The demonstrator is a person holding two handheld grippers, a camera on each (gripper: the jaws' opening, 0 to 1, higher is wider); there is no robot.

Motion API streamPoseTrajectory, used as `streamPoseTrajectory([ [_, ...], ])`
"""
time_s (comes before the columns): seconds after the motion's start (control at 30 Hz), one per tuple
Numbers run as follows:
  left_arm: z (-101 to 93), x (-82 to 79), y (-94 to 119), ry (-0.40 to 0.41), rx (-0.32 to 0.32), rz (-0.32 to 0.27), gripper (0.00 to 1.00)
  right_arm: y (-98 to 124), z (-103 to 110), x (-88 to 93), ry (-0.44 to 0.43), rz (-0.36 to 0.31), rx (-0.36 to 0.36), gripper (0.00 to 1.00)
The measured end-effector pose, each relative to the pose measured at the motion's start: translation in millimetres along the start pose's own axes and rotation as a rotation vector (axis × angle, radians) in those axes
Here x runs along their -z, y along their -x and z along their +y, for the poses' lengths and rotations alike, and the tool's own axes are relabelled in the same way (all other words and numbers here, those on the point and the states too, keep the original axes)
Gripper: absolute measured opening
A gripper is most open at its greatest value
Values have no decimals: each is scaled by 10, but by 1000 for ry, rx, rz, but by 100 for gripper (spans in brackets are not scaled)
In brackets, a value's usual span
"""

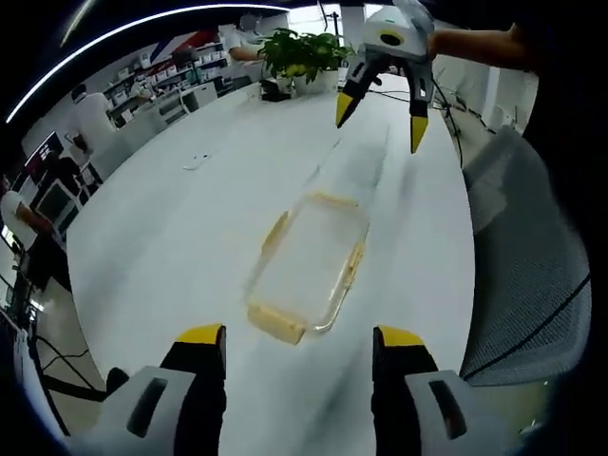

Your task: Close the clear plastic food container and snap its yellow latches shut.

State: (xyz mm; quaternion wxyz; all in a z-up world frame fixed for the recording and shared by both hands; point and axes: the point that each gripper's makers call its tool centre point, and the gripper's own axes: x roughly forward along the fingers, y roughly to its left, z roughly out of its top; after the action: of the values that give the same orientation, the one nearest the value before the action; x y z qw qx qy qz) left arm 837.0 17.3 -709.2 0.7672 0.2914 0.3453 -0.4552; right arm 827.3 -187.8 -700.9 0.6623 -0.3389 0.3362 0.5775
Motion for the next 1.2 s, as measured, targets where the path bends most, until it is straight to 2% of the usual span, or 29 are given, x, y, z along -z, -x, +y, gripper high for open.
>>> streamPoseTrajectory([
  [0.63, 117, 140, -296, -117, 52, 59, 46, -403, -130, -20, 70, 47, -27, 52],
  [0.73, 139, 173, -338, -133, 57, 72, 43, -484, -149, 3, 87, 70, -27, 50],
  [1.0, 202, 203, -444, -146, 63, 89, 42, -661, -221, 99, 124, 142, -13, 47],
  [1.1, 210, 210, -486, -150, 74, 93, 41, -721, -217, 127, 133, 172, -30, 46],
  [1.17, 203, 229, -510, -163, 84, 105, 40, -744, -222, 120, 144, 171, -30, 46],
  [1.2, 205, 240, -524, -195, 89, 113, 39, -763, -223, 119, 146, 177, -33, 46],
])
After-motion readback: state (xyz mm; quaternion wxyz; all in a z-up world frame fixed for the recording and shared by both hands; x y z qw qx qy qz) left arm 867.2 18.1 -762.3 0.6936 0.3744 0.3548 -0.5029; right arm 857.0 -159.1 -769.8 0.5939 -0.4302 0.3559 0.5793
